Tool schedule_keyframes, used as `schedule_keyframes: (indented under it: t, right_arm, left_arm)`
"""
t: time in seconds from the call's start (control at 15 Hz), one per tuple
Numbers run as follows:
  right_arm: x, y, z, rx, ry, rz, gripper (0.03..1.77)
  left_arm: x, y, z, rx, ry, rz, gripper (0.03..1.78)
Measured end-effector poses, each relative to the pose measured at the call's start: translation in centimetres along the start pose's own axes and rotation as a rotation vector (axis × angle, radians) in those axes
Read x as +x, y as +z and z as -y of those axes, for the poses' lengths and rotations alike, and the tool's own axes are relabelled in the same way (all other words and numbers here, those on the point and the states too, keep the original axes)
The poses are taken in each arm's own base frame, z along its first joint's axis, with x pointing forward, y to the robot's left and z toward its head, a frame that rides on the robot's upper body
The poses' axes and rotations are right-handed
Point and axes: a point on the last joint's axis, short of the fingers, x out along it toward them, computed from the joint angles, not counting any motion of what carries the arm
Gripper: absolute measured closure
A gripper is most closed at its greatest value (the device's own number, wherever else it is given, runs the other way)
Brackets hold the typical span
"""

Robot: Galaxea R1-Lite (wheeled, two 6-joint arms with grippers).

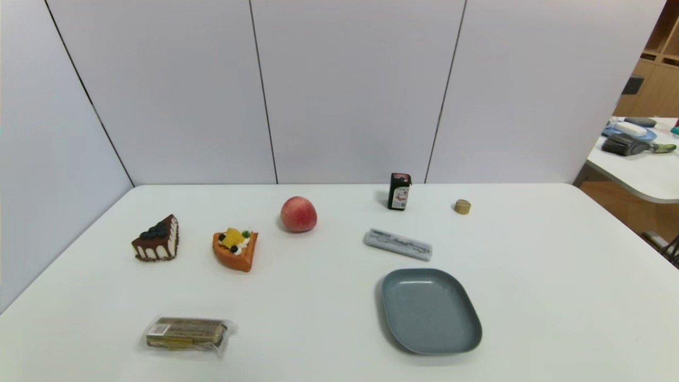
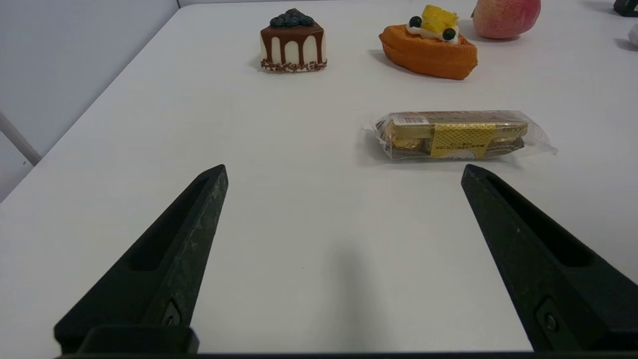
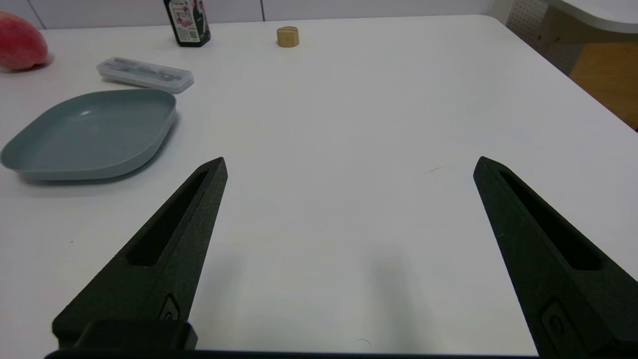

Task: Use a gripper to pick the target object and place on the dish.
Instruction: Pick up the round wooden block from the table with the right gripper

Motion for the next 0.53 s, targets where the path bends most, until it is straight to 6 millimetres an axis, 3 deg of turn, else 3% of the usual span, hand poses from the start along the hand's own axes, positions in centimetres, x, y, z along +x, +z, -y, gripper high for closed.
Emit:
schedule_keyframes:
  t: [0.53]
  right_arm:
    - [0.3,0.19,-0.03,-0.028,0.008,-0.066,0.09]
  left_arm:
    - [0.0,0.0,0.0,0.0,0.0,0.0,0.12]
